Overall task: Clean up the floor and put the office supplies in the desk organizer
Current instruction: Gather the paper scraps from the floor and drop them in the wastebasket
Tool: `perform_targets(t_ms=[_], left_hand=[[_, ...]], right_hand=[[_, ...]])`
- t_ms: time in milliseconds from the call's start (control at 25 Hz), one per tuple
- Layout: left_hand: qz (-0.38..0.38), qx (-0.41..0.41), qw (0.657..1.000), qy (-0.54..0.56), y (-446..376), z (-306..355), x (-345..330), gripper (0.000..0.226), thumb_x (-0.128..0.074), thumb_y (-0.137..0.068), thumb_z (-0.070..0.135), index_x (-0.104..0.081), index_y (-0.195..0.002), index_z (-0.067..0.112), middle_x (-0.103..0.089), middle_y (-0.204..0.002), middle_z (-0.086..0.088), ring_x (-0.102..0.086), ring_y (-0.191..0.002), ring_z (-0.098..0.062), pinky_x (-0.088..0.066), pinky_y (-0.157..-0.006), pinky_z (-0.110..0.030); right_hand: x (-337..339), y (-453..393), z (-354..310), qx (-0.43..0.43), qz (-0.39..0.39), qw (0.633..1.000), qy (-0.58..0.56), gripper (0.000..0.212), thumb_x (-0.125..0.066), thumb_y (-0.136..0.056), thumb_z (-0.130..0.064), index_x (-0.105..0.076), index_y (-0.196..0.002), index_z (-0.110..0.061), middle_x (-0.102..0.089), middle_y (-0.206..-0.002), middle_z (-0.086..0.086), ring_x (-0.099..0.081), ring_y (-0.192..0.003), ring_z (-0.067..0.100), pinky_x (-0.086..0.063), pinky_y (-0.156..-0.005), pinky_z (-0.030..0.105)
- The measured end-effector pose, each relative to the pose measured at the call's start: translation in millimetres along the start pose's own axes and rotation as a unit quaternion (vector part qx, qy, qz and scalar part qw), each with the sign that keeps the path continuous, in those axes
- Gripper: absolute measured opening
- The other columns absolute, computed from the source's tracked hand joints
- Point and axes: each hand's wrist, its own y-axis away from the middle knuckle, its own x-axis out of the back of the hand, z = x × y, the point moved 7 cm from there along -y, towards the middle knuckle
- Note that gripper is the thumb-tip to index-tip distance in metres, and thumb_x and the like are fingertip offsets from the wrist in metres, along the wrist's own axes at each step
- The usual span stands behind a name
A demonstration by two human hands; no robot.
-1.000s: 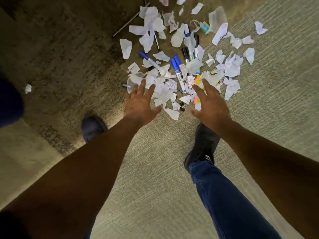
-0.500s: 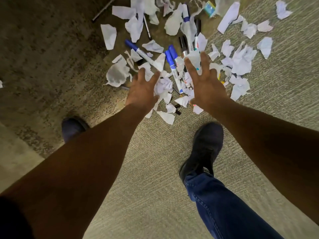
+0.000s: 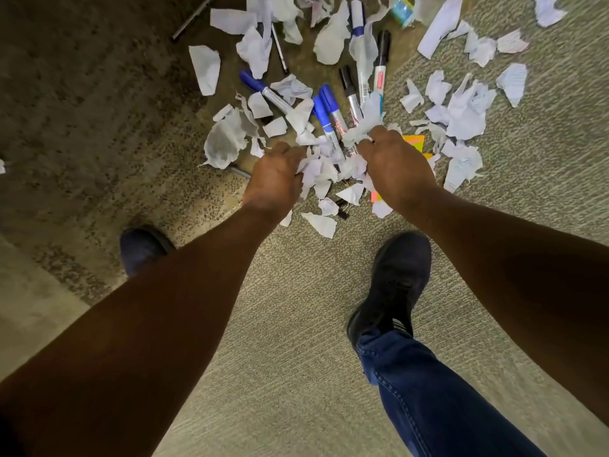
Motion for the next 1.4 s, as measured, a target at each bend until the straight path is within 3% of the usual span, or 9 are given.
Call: perform_targets(t_ms=[200, 320, 400, 560, 680, 840, 1080, 1200, 1400], left_hand=[[0.092, 0.041, 0.992, 0.079, 14, -11, 29, 0.02, -0.065, -0.085, 0.012, -0.071, -0.104, 0.006, -0.067, -0.103, -0.011, -0.062, -0.085, -0.018, -0.041, -0.073, -0.016], [0.119, 0.128, 0.981, 0.087, 20, -36, 37, 0.025, -0.062, -0.087, 0.009, -0.068, -0.112, 0.007, -0.059, -0.123, -0.008, -0.054, -0.099, -0.007, -0.039, -0.087, -0.011], [0.133, 0.178, 0.968, 0.12, 20, -53, 40, 0.035, -0.063, -0.085, 0.004, -0.062, -0.12, 0.009, -0.052, -0.136, -0.006, -0.05, -0.117, -0.01, -0.042, -0.103, -0.022], [0.109, 0.183, 0.977, -0.001, 8, -68, 39, 0.038, -0.068, -0.082, 0.009, -0.064, -0.12, 0.009, -0.038, -0.146, -0.014, -0.044, -0.127, -0.031, -0.045, -0.103, -0.04], [0.064, 0.136, 0.989, -0.01, -7, -68, 29, 0.033, -0.064, -0.087, 0.015, -0.065, -0.116, 0.0, -0.056, -0.131, -0.02, -0.057, -0.113, -0.034, -0.048, -0.095, -0.038], [0.068, 0.117, 0.991, -0.022, -12, -60, 25, 0.023, -0.062, -0.086, 0.01, -0.067, -0.105, -0.002, -0.066, -0.109, -0.02, -0.062, -0.094, -0.031, -0.045, -0.075, -0.032], [0.089, 0.11, 0.989, 0.043, 1, -49, 36, 0.016, -0.061, -0.087, 0.015, -0.065, -0.082, 0.0, -0.063, -0.073, -0.01, -0.054, -0.064, -0.024, -0.032, -0.055, -0.026], [0.088, 0.16, 0.979, 0.095, 18, -45, 46, 0.025, -0.066, -0.085, 0.024, -0.06, -0.069, 0.007, -0.054, -0.061, -0.001, -0.043, -0.053, -0.013, -0.025, -0.04, -0.023], [0.057, 0.238, 0.927, 0.285, 52, -38, 67, 0.018, -0.076, -0.08, 0.025, -0.075, -0.089, 0.01, -0.072, -0.076, -0.007, -0.068, -0.067, -0.025, -0.056, -0.059, -0.04]], right_hand=[[17, 17, -1, -0.015, 0.085, 0.985, -0.148, 0.026, -0.051, -0.086, 0.001, -0.061, -0.11, -0.003, -0.055, -0.114, 0.016, -0.056, -0.104, 0.034, -0.05, -0.08, 0.037], [32, 28, 1, -0.053, 0.142, 0.964, -0.22, 0.026, -0.054, -0.084, 0.001, -0.064, -0.107, -0.004, -0.058, -0.11, 0.015, -0.058, -0.096, 0.03, -0.043, -0.075, 0.028], [39, 29, 13, -0.091, 0.179, 0.951, -0.233, 0.024, -0.054, -0.085, -0.002, -0.065, -0.105, -0.005, -0.06, -0.108, 0.015, -0.059, -0.095, 0.029, -0.04, -0.073, 0.025], [43, 34, 61, -0.184, 0.234, 0.929, -0.22, 0.025, -0.051, -0.084, -0.005, -0.065, -0.104, -0.008, -0.058, -0.111, 0.017, -0.057, -0.101, 0.032, -0.042, -0.084, 0.034], [35, 36, 97, -0.24, 0.209, 0.935, -0.158, 0.033, -0.056, -0.085, -0.015, -0.059, -0.118, -0.014, -0.046, -0.131, 0.016, -0.046, -0.12, 0.033, -0.04, -0.096, 0.036], [14, 26, 121, -0.259, 0.089, 0.955, -0.117, 0.059, -0.065, -0.086, -0.027, -0.04, -0.139, -0.024, -0.019, -0.154, 0.016, -0.03, -0.136, 0.037, -0.031, -0.109, 0.04], [22, 26, 121, -0.204, 0.1, 0.97, -0.091, 0.037, -0.06, -0.09, -0.021, -0.056, -0.125, -0.01, -0.053, -0.123, 0.02, -0.051, -0.113, 0.036, -0.037, -0.093, 0.036], [40, 42, 118, -0.236, 0.145, 0.949, -0.152, 0.036, -0.065, -0.087, -0.027, -0.062, -0.118, -0.008, -0.063, -0.114, 0.018, -0.058, -0.107, 0.034, -0.039, -0.09, 0.033], [81, 68, 88, -0.283, 0.212, 0.903, -0.244, 0.033, -0.07, -0.082, -0.026, -0.068, -0.111, -0.011, -0.07, -0.107, 0.013, -0.065, -0.095, 0.026, -0.043, -0.08, 0.025]])
